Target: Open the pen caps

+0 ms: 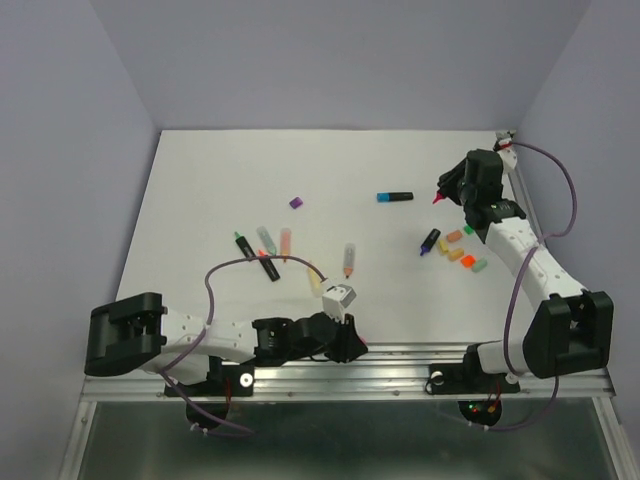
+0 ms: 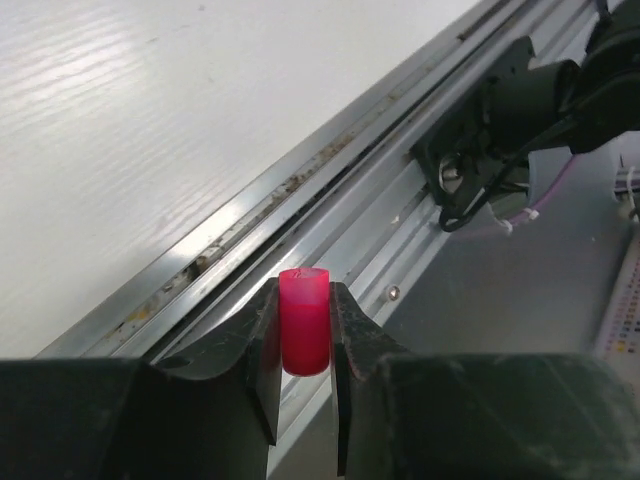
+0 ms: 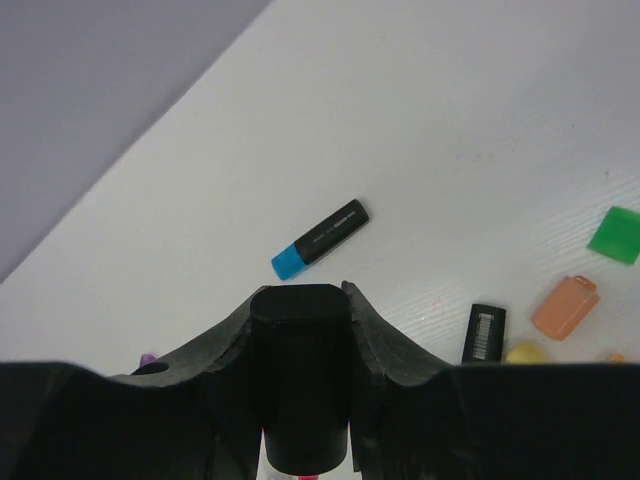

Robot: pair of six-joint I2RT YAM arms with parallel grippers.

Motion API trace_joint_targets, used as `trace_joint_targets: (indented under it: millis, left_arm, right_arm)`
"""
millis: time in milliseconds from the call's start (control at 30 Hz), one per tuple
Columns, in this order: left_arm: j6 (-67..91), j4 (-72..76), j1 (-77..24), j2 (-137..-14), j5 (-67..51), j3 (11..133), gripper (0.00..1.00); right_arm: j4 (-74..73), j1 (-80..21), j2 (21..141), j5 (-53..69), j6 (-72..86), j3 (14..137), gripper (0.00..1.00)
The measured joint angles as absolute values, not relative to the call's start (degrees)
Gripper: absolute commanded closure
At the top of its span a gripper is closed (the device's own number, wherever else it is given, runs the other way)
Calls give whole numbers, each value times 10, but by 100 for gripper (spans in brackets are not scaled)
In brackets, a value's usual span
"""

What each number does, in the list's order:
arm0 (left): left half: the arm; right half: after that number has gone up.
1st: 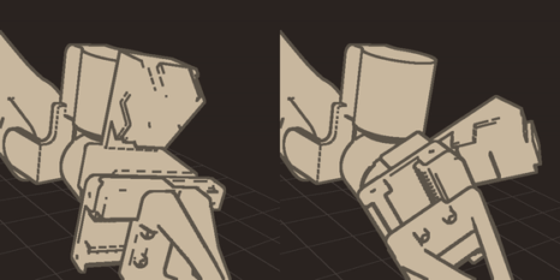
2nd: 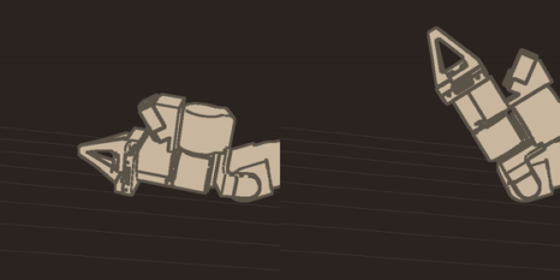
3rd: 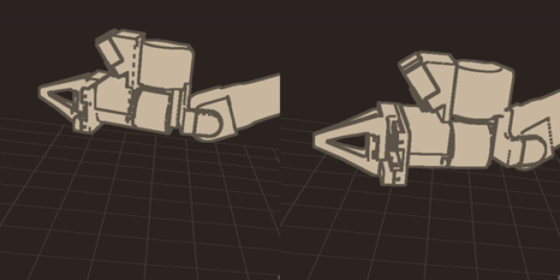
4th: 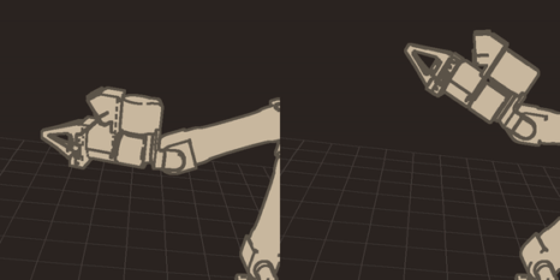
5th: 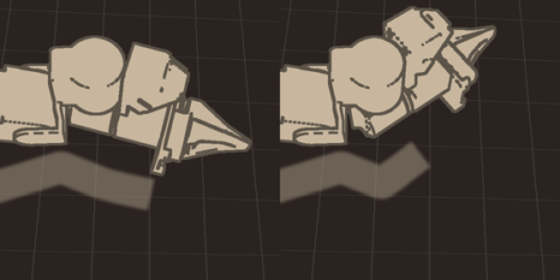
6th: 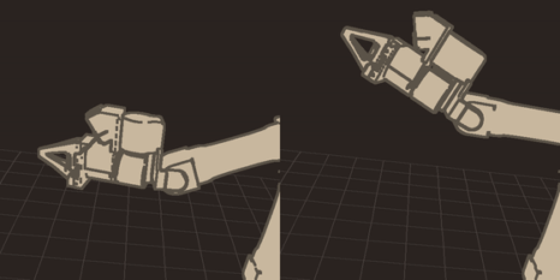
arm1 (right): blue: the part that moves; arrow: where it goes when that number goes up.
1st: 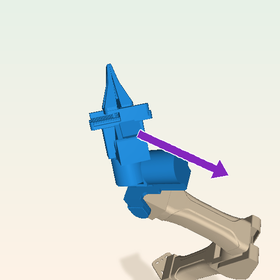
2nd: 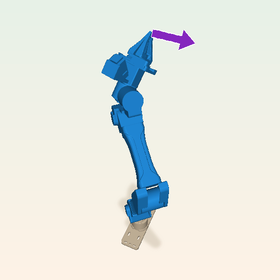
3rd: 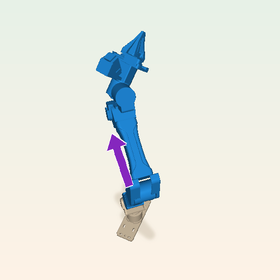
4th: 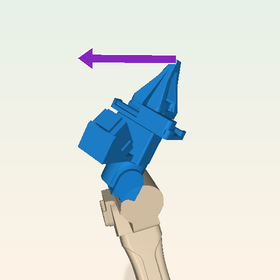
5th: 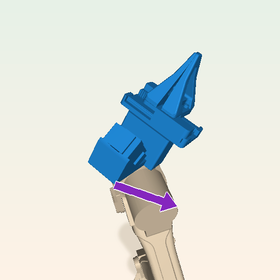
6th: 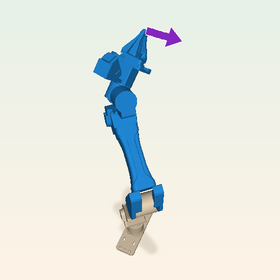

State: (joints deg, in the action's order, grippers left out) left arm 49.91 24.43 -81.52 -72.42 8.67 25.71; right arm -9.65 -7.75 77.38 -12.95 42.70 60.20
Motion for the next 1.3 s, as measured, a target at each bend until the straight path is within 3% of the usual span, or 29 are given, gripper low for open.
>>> trace_joint_targets:
  millis: [200,467,833,933,967,1033,1100,1233,1267,1300]
  left_arm:
    - [540,134,-791,-705,142,292,100]
    - [538,33,-606,-704,181,347,100]
    - [513,-77,-467,-711,189,367,90]
    - [510,-89,-458,-737,190,383,81]
    - [509,-93,-454,-745,190,387,80]
    - [506,-104,-447,-763,192,396,80]
    - [504,-114,-441,-781,196,405,72]
    - [496,-124,-433,-798,197,414,56]
    - [492,-126,-433,-798,196,414,46]
    - [492,-127,-432,-798,196,414,42]
  right_arm:
    - [-121,-93,740,-110,385,589,98]
    - [-182,-94,692,-156,382,448,91]
    - [-220,-94,737,-173,393,403,79]
    - [-228,-94,754,-181,398,403,78]
    - [-230,-94,756,-182,399,403,76]
    - [-236,-94,760,-185,401,403,63]
    - [-240,-94,760,-187,404,403,48]
    - [-247,-94,759,-190,403,404,37]
    - [-253,-94,757,-192,402,404,32]
    - [-256,-94,754,-193,403,404,30]
